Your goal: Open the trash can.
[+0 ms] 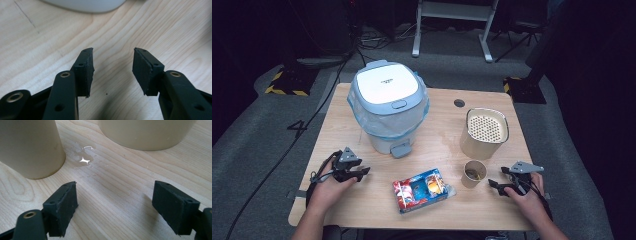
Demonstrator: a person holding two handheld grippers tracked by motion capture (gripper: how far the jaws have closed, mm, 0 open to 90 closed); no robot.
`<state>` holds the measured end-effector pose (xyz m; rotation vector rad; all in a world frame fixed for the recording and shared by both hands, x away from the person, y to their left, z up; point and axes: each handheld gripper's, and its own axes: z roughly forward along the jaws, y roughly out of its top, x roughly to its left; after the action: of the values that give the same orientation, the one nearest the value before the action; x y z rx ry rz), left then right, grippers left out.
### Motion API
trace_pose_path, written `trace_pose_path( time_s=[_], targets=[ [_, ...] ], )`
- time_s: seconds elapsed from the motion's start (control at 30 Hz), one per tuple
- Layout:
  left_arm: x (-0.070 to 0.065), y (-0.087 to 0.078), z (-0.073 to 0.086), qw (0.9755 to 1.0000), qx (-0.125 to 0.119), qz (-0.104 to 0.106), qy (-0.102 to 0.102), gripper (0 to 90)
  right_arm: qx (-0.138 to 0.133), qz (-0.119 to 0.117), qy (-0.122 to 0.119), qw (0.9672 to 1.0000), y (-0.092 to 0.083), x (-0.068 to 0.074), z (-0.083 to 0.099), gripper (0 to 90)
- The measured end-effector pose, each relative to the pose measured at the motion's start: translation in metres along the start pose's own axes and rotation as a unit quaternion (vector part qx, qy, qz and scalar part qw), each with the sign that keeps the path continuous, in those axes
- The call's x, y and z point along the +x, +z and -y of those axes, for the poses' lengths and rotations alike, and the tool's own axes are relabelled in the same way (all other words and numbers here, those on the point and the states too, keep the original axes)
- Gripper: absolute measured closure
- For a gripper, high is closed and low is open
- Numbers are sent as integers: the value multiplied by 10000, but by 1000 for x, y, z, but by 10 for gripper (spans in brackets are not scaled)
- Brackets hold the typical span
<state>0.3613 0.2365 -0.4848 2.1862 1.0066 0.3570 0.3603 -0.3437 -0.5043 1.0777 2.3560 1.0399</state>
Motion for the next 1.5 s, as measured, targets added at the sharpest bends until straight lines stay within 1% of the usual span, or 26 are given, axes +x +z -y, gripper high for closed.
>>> trace_pose_path(
  time_s=[0.03, 0.1, 0.17, 0.27, 0.3, 0.33, 0.5, 0.67, 0.7, 0.73, 0.77, 0.9, 1.0, 1.03, 1.1, 1.17, 1.2, 1.23, 1.27, 1.3, 1.33, 1.37, 1.4, 1.43, 1.47, 1.5],
  targets=[
    [0, -4, -2, 9999, -75, 71, -41, 532, -1, 0, 4, 10000, 0, 0, 0, 204],
    [1, -11, -5, 9997, -112, 164, -114, 552, -3, -9, 0, 10000, 0, 0, 0, 205],
    [0, -18, -10, 9997, -136, 145, -116, 573, -3, -10, -1, 10000, 0, 0, 0, 205],
    [-1, -27, -17, 9995, -262, 179, -86, 578, -2, -8, -1, 10000, 0, 0, 0, 205],
    [-3, -33, -22, 9990, -351, 239, -110, 583, -3, -9, -1, 10000, 0, 0, 0, 205],
    [-3, -33, -22, 9990, -351, 239, -110, 586, -2, -8, -2, 10000, 0, 0, 0, 205],
    [-8, -44, -36, 9986, -473, 248, 14, 617, -2, -8, -1, 10000, 0, 0, 0, 205],
    [-12, -57, -53, 9960, -819, 354, 39, 654, -3, -8, -2, 10000, 0, 0, 0, 205],
    [-13, -60, -56, 9952, -898, 394, 24, 659, -8, -12, 0, 10000, 0, 0, 0, 205],
    [-15, -65, -63, 9936, -1014, 494, 29, 666, -7, -8, -3, 10000, 0, 0, 0, 207],
    [-15, -65, -63, 9936, -1014, 494, 29, 666, -7, -8, -3, 10000, 0, 0, 0, 207],
    [-15, -77, -73, 9900, -1271, 590, 166, 672, -7, -7, 0, 10000, 0, 0, 0, 207],
    [-14, -88, -79, 9861, -1483, 717, 229, 676, -7, -9, -5, 10000, 0, 0, 0, 207],
    [-13, -91, -81, 9846, -1559, 758, 206, 679, -8, -6, -4, 10000, 0, 0, 0, 207],
    [-13, -96, -86, 9831, -1648, 756, 244, 681, -8, -8, -5, 10000, 0, 0, 0, 207],
    [-14, -101, -91, 9823, -1695, 750, 289, 683, -7, -10, 1, 10000, 0, 0, 0, 208],
    [-13, -105, -96, 9803, -1769, 824, 302, 687, -9, -10, -5, 10000, 0, 0, 0, 207],
    [-13, -105, -96, 9803, -1769, 824, 302, 690, -9, -8, -4, 10000, 0, 0, 0, 207],
    [-13, -107, -98, 9793, -1809, 857, 294, 692, -7, -11, -1, 10000, 0, 0, 0, 207],
    [-11, -110, -103, 9756, -1940, 998, 267, 694, -9, -8, -5, 10000, 0, 0, 0, 207],
    [-11, -110, -103, 9756, -1940, 998, 267, 694, -9, -9, -4, 10000, 0, 0, 0, 207],
    [-10, -112, -106, 9729, -2019, 1098, 250, 695, -8, -8, -5, 10000, 0, 0, 0, 208],
    [-8, -115, -111, 9687, -2139, 1237, 254, 695, -10, -8, -5, 10000, 0, 0, 0, 207],
    [-8, -115, -111, 9687, -2139, 1237, 254, 698, -9, -9, -6, 10000, 0, 0, 0, 207],
    [-8, -116, -113, 9677, -2161, 1274, 252, 698, -9, -9, -6, 10000, 0, 0, 0, 207],
    [-7, -118, -116, 9655, -2230, 1319, 251, 700, -9, -9, -3, 10000, 0, 0, 0, 207]
  ],
)
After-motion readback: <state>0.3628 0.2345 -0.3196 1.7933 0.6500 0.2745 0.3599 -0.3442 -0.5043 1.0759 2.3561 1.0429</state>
